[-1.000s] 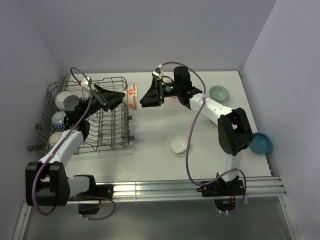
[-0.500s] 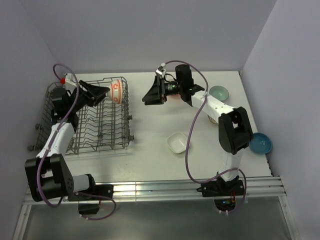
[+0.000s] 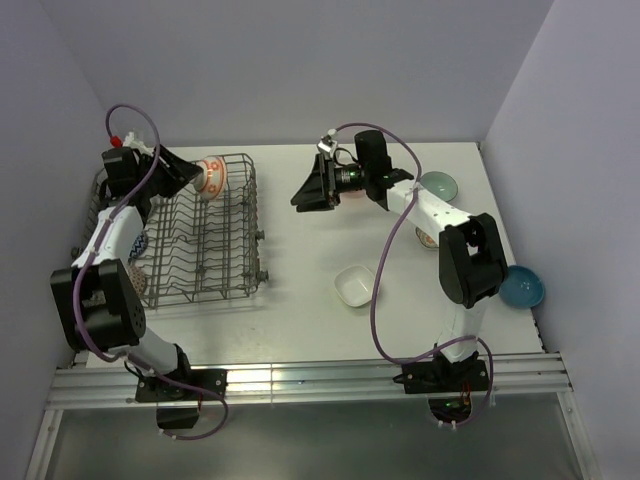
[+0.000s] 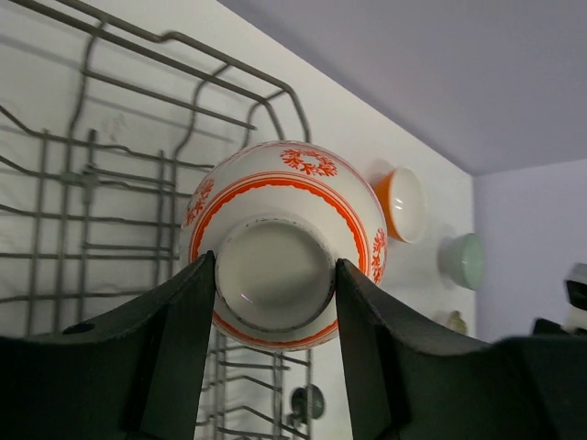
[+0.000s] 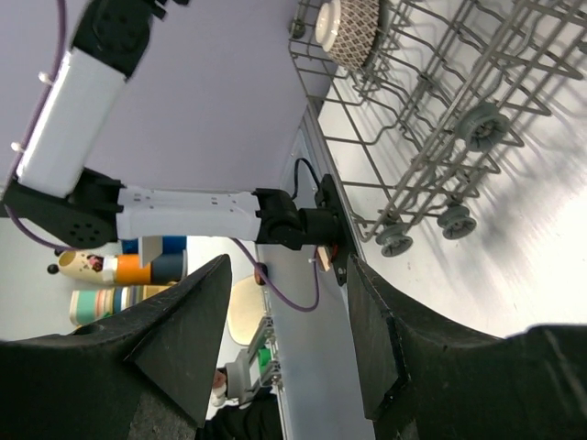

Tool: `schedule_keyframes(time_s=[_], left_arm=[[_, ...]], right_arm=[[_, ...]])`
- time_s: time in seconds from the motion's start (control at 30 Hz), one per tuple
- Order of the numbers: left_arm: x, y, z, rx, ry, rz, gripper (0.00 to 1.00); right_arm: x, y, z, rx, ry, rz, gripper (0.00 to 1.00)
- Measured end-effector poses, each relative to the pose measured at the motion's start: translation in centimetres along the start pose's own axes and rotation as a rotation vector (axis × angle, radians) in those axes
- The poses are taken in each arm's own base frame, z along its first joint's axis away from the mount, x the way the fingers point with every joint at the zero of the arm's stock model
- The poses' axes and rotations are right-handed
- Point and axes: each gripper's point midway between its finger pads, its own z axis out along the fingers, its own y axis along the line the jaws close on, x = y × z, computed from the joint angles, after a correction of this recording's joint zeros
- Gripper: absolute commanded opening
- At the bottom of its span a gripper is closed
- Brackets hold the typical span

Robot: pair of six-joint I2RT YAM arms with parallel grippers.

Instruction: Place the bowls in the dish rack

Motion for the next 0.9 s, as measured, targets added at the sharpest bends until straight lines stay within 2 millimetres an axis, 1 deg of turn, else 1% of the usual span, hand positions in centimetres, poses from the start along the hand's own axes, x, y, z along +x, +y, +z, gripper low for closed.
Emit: schedule_keyframes(time_s=[0.1,0.17,0.23,0.33,0.4,0.43,0.47,0.57,0.67,0.8,0.9], left_arm=[[-0.7,1.6,1.1,-0.069,-0.002,0.046,0.0],[-0.7,2.6,1.7,-0.111,0.004,0.072,0.0],[0.0,3.7,2.5,-0.159,0.027,0.096,0.0],[1.0,4.9,3.6,-0.208,0.065,0.119,0.0],[1.6,5.5,4.4,-0.24,0.088,0.142,0.0],[1.8,5.8,4.7,-0.253,0.095,0.155,0.0],[2.1,6.1,5.1,-0.269,0.104,0.168,0.0],[2.5,6.5,6.0,-0.307,0.12,0.211,0.0],[2.8,6.5,6.9,-0.332,0.123,0.257,0.0],[3.2,6.3,8.1,-0.364,0.137,0.313,0.0],[4.0,6.5,9.0,-0.396,0.156,0.351,0.0]], right_arm=[[0.2,-0.4,-0.2,0.014,0.007,0.008,0.61],[0.4,-0.7,-0.3,0.023,0.012,0.012,0.61],[0.5,-0.8,-0.3,0.031,0.018,0.008,0.61],[0.5,-0.8,-0.4,0.044,0.024,-0.009,0.62],[0.6,-0.9,-0.5,0.055,0.028,-0.022,0.65],[0.6,-1.0,-0.5,0.062,0.03,-0.027,0.69],[0.7,-1.1,-0.6,0.069,0.033,-0.031,0.7],[1.1,-1.6,-0.7,0.086,0.046,-0.032,0.71],[1.3,-1.9,-0.9,0.099,0.053,-0.027,0.72],[1.3,-2.2,-1.3,0.108,0.053,-0.026,0.73],[1.1,-2.6,-1.5,0.113,0.05,-0.025,0.73]])
